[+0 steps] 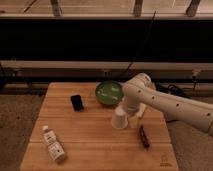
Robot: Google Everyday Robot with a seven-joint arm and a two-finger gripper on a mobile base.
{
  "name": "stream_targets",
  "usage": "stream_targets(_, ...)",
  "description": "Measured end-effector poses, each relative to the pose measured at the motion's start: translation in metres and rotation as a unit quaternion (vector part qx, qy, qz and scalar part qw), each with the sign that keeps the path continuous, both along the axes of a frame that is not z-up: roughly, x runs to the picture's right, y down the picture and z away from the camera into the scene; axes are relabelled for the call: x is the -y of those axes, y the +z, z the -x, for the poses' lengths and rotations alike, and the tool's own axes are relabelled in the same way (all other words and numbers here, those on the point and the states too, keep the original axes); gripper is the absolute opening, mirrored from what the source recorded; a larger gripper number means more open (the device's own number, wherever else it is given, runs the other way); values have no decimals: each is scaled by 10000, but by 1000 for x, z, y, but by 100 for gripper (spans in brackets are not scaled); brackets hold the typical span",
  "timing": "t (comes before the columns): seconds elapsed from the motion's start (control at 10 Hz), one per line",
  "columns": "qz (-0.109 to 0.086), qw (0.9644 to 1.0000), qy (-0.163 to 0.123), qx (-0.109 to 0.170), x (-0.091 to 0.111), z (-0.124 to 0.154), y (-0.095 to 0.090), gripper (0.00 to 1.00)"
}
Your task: Place the ceramic cup over the eraser
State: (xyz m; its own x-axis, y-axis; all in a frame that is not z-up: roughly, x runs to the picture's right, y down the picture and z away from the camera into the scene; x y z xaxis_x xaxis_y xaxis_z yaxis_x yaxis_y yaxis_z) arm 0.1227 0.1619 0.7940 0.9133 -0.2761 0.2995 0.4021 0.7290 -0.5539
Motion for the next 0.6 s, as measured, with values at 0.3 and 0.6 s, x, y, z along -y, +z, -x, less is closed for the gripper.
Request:
stream_targets(0.3,-3,9999,-28,124,4,9,0,80)
stream_targets(0.6,64,9992,-16,385,9,27,1,80)
